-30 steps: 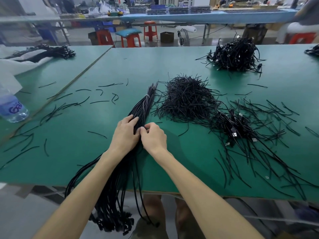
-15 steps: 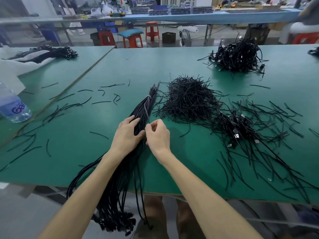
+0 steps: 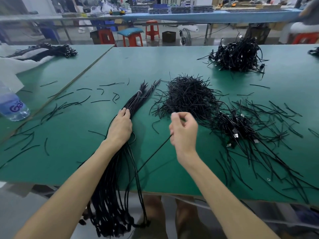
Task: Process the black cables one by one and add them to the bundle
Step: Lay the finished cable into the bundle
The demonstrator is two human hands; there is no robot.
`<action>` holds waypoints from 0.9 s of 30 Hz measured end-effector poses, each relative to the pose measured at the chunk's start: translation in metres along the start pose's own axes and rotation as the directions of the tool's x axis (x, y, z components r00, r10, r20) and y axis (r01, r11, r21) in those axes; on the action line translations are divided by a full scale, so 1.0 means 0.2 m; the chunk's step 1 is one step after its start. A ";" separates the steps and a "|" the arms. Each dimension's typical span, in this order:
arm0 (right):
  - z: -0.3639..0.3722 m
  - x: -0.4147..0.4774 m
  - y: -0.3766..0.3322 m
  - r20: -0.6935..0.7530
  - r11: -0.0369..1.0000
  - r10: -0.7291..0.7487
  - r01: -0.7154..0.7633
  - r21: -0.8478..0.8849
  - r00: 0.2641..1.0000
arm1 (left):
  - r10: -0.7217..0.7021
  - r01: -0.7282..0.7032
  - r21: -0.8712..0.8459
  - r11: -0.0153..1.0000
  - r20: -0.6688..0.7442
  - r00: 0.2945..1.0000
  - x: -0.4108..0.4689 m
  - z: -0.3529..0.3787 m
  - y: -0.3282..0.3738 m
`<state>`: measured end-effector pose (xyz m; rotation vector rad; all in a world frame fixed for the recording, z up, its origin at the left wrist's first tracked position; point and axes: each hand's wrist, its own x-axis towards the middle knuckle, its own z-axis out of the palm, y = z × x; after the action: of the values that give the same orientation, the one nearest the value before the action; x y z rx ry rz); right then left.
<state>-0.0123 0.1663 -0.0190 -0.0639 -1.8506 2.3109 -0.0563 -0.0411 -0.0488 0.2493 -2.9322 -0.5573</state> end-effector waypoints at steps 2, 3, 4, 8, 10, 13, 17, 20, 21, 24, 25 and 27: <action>-0.08 0.07 -0.04 -0.062 1.000 -0.005 0.006 0.013 0.998 | 0.004 -0.004 0.002 1.000 -0.014 1.000 -0.01 0.00 0.00; -0.12 0.09 -0.04 -0.085 1.000 0.001 0.000 0.011 0.996 | 0.011 -0.011 -0.007 1.000 -0.026 1.000 -0.01 0.01 0.00; -0.15 0.11 -0.03 -0.103 1.000 0.012 -0.012 0.003 0.995 | 0.014 -0.014 -0.021 1.000 -0.039 0.999 -0.02 0.01 0.01; -0.23 0.11 0.08 -0.131 0.993 0.029 -0.044 -0.107 0.991 | 0.058 -0.067 -0.064 0.996 -0.143 0.988 -0.06 0.00 0.03; -0.24 0.11 0.11 -0.109 0.991 0.021 -0.035 -0.127 0.994 | 0.146 -0.154 -0.017 0.988 -0.227 0.963 -0.08 -0.01 0.06; -0.23 0.11 0.10 -0.082 0.995 0.033 -0.040 -0.086 0.996 | 0.291 -0.298 0.020 0.954 -0.279 0.915 -0.12 -0.04 0.15; -0.25 0.10 0.10 -0.083 0.998 0.060 -0.060 0.001 0.995 | 0.372 -0.345 -0.180 0.921 0.149 0.916 -0.22 -0.13 0.37; -0.26 0.10 0.10 -0.128 0.997 0.057 -0.049 0.064 0.990 | 0.404 -0.279 -0.304 0.911 0.518 0.754 -0.29 -0.16 0.48; -0.26 0.10 0.10 -0.143 0.996 0.052 -0.040 0.082 0.988 | 0.437 -0.276 -0.350 0.895 0.569 0.696 -0.32 -0.16 0.49; -0.26 0.11 0.11 -0.161 0.993 0.044 -0.026 0.116 0.986 | 0.501 -0.227 -0.477 0.849 0.592 0.631 -0.34 -0.18 0.48; -0.26 0.11 0.11 -0.163 0.994 0.042 -0.025 0.104 0.986 | 0.521 -0.206 -0.531 0.822 0.555 0.648 -0.34 -0.19 0.48; -0.25 0.12 0.11 -0.158 0.999 0.024 -0.019 0.038 0.987 | 0.539 -0.126 -0.685 0.717 0.432 0.723 -0.32 -0.19 0.48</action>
<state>-0.0302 0.2145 -0.0506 -0.2559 -1.7386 2.2799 -0.0001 0.0454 0.0157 -0.7066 -2.9643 -1.7525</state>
